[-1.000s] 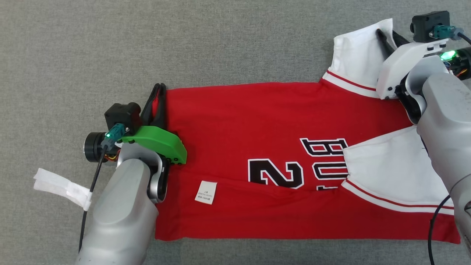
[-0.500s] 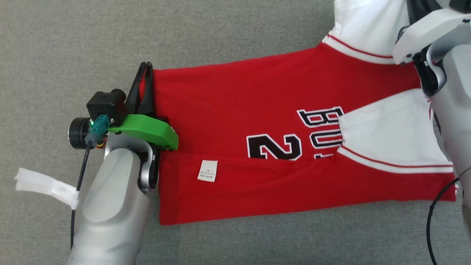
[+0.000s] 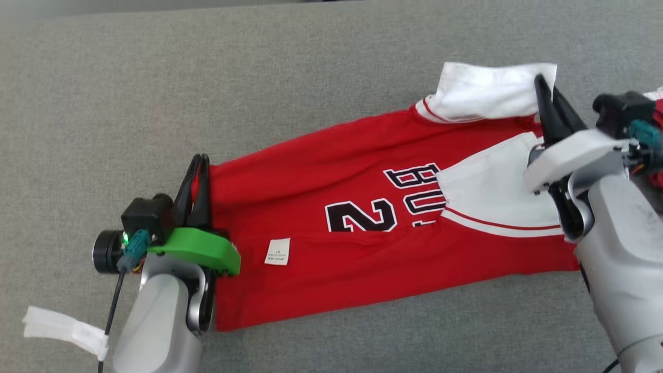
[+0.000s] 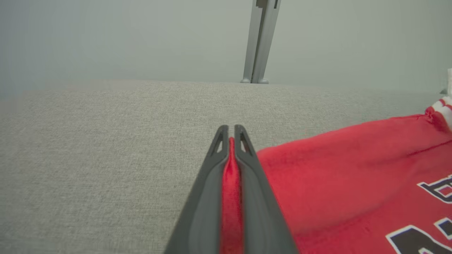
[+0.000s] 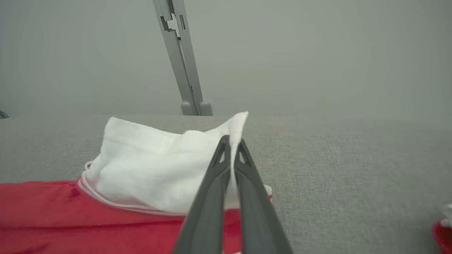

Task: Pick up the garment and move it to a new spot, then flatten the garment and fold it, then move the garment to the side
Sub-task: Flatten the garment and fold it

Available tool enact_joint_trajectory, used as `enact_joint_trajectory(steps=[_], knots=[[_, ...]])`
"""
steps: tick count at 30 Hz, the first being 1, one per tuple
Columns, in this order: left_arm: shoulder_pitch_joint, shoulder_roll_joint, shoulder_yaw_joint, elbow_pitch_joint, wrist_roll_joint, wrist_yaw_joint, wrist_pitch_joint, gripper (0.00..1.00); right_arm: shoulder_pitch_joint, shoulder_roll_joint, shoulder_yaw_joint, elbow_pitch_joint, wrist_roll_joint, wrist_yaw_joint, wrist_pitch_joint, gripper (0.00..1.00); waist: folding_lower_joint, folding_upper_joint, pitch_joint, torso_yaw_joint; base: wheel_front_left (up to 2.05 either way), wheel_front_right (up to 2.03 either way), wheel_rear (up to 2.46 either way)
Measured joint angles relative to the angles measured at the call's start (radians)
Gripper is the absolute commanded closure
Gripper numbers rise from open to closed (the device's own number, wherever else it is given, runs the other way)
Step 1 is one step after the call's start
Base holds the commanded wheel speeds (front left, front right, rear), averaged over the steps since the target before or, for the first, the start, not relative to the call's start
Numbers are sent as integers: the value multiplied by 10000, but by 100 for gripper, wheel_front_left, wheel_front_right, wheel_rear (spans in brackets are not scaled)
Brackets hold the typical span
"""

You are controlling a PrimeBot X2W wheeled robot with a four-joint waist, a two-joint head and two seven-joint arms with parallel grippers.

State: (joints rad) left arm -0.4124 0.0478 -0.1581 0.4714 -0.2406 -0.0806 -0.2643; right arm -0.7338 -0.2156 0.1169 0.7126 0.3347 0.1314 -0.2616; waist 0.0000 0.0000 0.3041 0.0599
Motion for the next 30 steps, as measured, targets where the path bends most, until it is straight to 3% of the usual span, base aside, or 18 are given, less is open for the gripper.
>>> enact_joint_trajectory(steps=[12, 13, 14, 15, 16, 24, 30], knots=[[1761, 2, 174, -94, 69, -130, 0, 100, 2760, 339, -880, -387, 178, 0, 0, 100, 0, 0, -936, -518, 0, 0, 0], [1894, 0, 150, -100, 42, -128, 0, 84, 2929, 360, -961, -366, 165, 0, -2, 75, 0, 0, -1007, -527, 0, 0, 0], [2026, 0, 109, -109, 38, -100, 0, 56, 3074, 382, -988, -301, 136, 0, 0, 40, 0, 0, -1072, -530, 0, 0, 0], [2143, 0, 81, -123, -12, -52, 0, 19, 3184, 410, -1016, -242, 96, 0, 0, 0, 0, 0, -1122, -529, 0, 0, 0], [2302, 0, 38, -159, -67, -4, 2, 0, 3323, 447, -1058, -190, 82, 0, 0, 0, 0, 0, -1184, -524, 0, 0, 0], [3357, 6, -171, -1087, -408, 723, 2, 0, 3754, 522, -1747, -491, -125, 0, 0, 0, 0, 0, -1373, -355, 0, 0, 0], [3461, 6, -462, -1628, -343, 1022, 0, 0, 3081, 313, -2002, -729, -385, 0, 0, 0, 0, 0, -1183, -126, 0, 0, 0]])
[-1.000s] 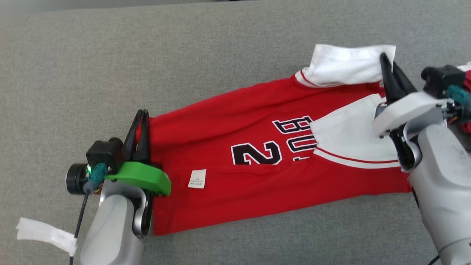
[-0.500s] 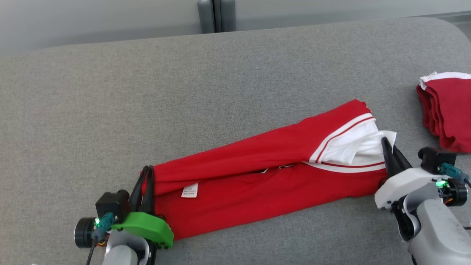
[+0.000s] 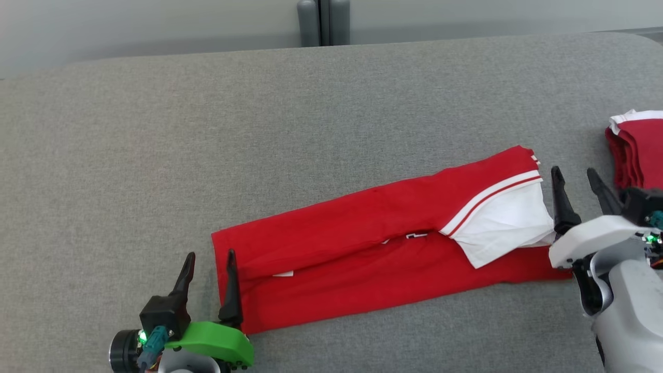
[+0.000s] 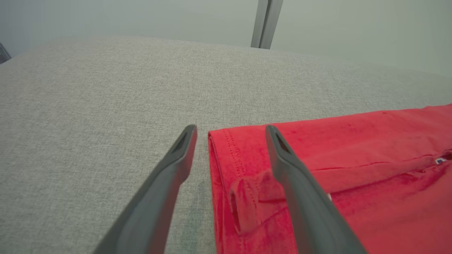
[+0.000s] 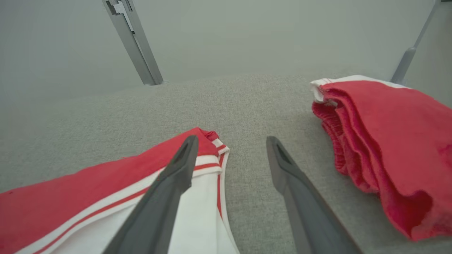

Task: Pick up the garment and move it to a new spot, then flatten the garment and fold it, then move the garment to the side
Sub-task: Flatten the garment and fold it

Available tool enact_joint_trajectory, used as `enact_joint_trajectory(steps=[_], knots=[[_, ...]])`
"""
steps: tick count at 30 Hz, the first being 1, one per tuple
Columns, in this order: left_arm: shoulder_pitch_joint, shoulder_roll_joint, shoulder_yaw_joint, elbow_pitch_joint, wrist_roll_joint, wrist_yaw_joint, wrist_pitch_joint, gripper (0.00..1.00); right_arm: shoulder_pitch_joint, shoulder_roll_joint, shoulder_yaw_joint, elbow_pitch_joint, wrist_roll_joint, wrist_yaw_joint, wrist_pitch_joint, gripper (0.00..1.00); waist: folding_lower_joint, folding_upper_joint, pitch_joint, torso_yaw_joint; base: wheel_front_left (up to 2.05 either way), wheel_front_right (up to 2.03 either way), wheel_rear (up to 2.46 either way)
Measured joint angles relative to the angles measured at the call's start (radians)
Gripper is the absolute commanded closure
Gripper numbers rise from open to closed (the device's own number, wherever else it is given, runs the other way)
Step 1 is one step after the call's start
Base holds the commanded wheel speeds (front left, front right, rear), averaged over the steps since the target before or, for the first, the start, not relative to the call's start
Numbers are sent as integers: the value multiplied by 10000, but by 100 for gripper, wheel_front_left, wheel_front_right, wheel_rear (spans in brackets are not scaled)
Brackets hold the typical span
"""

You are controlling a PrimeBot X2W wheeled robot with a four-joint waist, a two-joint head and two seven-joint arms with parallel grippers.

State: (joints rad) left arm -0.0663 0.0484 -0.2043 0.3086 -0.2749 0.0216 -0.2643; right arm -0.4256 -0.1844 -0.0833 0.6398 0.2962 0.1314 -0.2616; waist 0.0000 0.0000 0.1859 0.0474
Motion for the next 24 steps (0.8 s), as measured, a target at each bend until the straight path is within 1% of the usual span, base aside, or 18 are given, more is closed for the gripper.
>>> enact_joint_trajectory(steps=[2, 7, 10, 13, 14, 15, 16, 20, 24], knots=[[-45, 0, -67, -81, 25, 46, 0, 0, -313, -35, 84, 255, -144, 0, -2, 0, 0, 0, 76, 102, 0, 0, 0], [-341, -2, -297, -65, 27, 44, 0, 0, -928, -190, 268, 1825, -470, 0, 75, 0, 0, 0, 253, 430, 0, 0, 0], [-470, 2, -376, -77, -59, 61, 0, 0, -1020, -107, 314, 2771, -548, 0, 186, 0, 0, 0, 322, 625, 0, 0, 0], [-477, 0, -458, -77, -134, 115, 0, 0, -1011, -4, 570, 3348, -489, -12, 198, 0, 0, 0, 353, 762, 0, 0, 0], [-476, 2, -466, -61, -142, 140, 0, 0, -1032, -10, 673, 3488, -439, -12, 209, 50, 0, 0, 351, 774, 0, 0, 0], [-475, 2, -466, -42, -142, 144, 0, 0, -1047, -10, 750, 3593, -364, -12, 205, 76, 0, 0, 345, 763, 0, 0, 0], [-470, 2, -453, -31, -142, 148, 0, 0, -1058, -12, 792, 3672, -311, -12, 184, 100, 0, -1, 339, 739, 0, 0, 0], [-407, 2, -366, 71, -132, 138, 0, 0, -1060, -207, 621, 3958, -130, 19, 36, 100, 0, 0, 278, 525, 0, 0, 0], [-384, 2, -347, 151, -119, 92, 0, 0, -978, -290, 267, 3831, -123, 46, -33, 100, 0, 0, 191, 253, 0, 0, 0]])
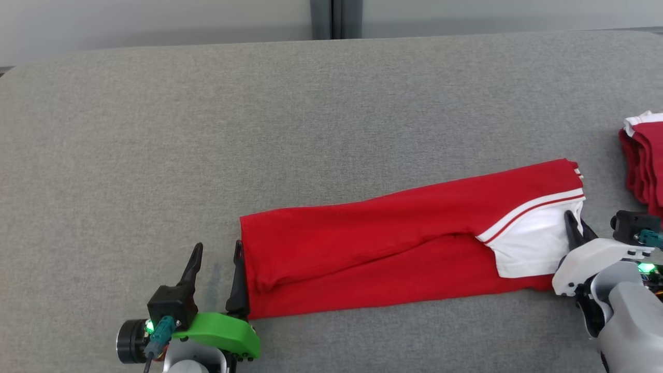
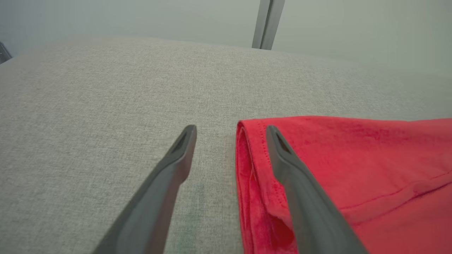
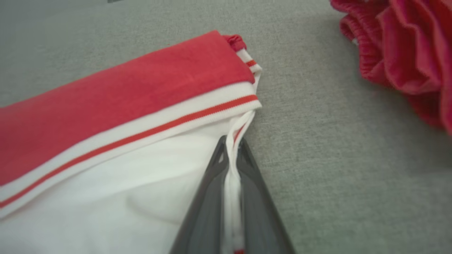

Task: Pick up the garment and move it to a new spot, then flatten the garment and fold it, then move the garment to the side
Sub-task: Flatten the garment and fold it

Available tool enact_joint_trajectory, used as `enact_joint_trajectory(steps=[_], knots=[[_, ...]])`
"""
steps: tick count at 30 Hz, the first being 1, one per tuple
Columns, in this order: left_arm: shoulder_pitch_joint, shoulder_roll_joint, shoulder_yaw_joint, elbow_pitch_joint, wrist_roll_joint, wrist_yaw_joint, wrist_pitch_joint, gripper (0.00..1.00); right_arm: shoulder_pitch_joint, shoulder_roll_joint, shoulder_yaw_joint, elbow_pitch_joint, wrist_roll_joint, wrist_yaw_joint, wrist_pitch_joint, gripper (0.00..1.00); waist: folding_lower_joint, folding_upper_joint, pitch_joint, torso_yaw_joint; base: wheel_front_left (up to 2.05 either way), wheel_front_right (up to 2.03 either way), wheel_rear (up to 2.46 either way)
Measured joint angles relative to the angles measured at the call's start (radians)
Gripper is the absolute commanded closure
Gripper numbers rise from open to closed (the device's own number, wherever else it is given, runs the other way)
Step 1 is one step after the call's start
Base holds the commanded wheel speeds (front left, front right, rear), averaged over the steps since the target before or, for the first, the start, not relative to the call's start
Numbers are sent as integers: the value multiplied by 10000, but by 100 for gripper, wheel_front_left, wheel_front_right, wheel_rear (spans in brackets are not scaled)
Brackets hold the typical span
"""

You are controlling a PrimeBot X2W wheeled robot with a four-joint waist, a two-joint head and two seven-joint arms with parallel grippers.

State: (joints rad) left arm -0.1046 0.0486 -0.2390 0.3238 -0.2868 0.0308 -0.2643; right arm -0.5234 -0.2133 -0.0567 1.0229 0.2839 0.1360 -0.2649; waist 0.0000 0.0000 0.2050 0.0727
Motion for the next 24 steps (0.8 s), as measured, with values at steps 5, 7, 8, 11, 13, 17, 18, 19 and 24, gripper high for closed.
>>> enact_joint_trajectory(steps=[5, 7, 8, 11, 13, 17, 18, 19, 24], knots=[[-1, -6, -29, 36, 15, -12, 0, 0, 448, 82, -537, -1979, -73, -42, 17, 100, 0, 0, -139, -346, 0, 0, 0], [0, -4, -54, 86, 13, -19, 0, 0, 686, 353, -614, -3014, -138, -44, 19, 100, 0, 0, -233, -460, 0, 0, 0], [1, -4, -84, 104, 12, -35, 0, 0, 848, 485, -621, -3482, -140, -44, 19, 100, 0, 0, -292, -497, 0, 0, 0], [18, -8, -150, 157, -4, -40, 0, 0, 1252, 849, -288, -4669, -79, -48, 17, 100, 0, 0, -461, -555, 0, 0, 0], [53, -4, -169, 182, -6, -46, 0, 0, 1459, 1062, 207, -5221, 81, -48, 17, 100, 0, 0, -563, -554, 0, 0, 0], [166, -4, -219, 221, -4, -54, 0, 0, 1760, 1321, 1532, -6040, 583, -48, 15, 100, 0, 0, -699, -381, 0, 0, 0], [177, -4, -240, 221, -6, -54, 0, 0, 1838, 1375, 1875, -6151, 729, -48, 15, 100, 0, 0, -729, -308, 0, 0, 0], [193, -4, -249, 221, -8, -52, 0, 0, 1888, 1419, 2169, -6207, 884, -48, 15, 100, 0, 0, -754, -241, 0, 0, 0], [346, -4, -407, 257, -15, -44, 0, 0, 1968, 1569, 3626, -6293, 1559, -48, 17, 100, 0, 0, -902, 264, 0, 0, 0]])
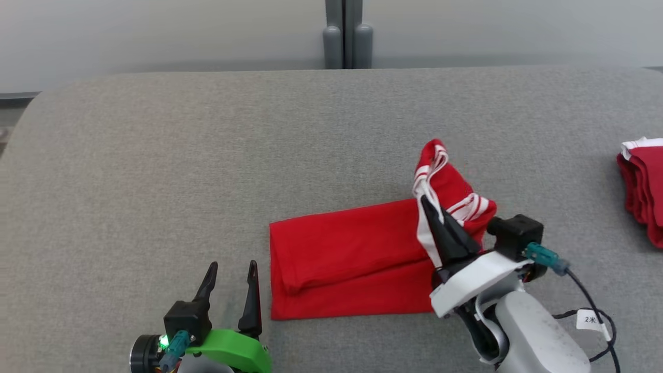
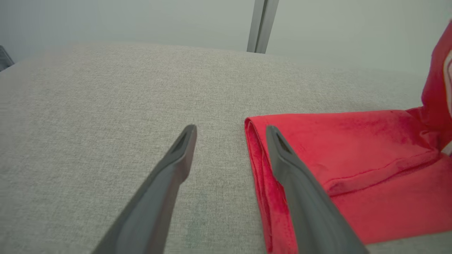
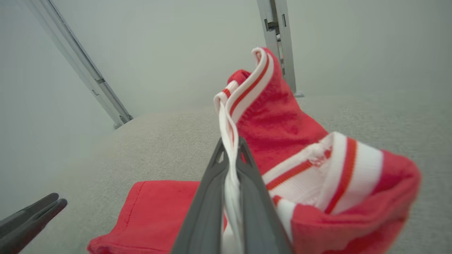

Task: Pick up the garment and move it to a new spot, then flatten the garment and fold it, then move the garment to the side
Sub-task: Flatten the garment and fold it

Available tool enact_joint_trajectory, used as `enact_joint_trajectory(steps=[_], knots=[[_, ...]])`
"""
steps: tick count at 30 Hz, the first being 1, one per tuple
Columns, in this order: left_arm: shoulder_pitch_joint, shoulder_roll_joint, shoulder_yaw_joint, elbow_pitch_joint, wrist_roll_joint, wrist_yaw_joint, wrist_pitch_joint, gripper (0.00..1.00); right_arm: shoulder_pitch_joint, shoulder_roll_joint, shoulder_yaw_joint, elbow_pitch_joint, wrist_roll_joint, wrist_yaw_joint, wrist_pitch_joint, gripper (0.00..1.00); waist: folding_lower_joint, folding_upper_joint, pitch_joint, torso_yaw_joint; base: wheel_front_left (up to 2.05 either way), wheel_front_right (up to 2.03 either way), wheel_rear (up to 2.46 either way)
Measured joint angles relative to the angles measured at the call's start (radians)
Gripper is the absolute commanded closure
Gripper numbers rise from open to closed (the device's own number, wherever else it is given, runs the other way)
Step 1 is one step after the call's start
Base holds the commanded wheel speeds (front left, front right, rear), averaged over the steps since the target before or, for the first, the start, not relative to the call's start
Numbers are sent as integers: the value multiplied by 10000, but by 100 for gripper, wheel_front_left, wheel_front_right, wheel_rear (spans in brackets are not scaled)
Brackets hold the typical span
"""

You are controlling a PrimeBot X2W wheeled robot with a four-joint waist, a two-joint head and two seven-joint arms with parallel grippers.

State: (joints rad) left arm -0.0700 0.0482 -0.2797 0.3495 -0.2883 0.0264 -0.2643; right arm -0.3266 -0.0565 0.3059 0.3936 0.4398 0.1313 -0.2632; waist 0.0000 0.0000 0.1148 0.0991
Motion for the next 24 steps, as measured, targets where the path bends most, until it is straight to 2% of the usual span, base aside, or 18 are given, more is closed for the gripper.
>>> enact_joint_trajectory(steps=[11, 12, 13, 14, 19, 24], knots=[[201, 4, -125, 138, 0, -36, 0, 0, -569, 67, 2332, 395, 1415, 0, 0, 100, 0, 0, -179, 1330, 0, 0, 0], [201, 4, -138, 146, 0, -36, 0, 0, -640, 63, 2531, 405, 1551, 0, 0, 96, 0, 0, -187, 1410, 0, 0, 0], [202, 4, -140, 151, 0, -36, 0, 0, -717, 69, 2709, 403, 1730, 0, 0, 54, 0, 0, -197, 1499, 0, 0, 0], [202, 6, -146, 161, 0, -33, 0, 0, -803, 67, 2913, 403, 1877, 0, 0, 0, 0, 0, -208, 1577, 0, 0, 0], [213, 6, -56, 140, -4, 44, 0, 0, -1036, 86, 2880, 316, 2075, 0, 0, 0, 0, 0, -268, 1630, 0, 0, 0], [214, 4, 196, 77, 40, 61, 0, 0, -955, 82, 1517, 487, 970, 0, 0, 0, 0, 0, -318, 1198, 0, 0, 0]])
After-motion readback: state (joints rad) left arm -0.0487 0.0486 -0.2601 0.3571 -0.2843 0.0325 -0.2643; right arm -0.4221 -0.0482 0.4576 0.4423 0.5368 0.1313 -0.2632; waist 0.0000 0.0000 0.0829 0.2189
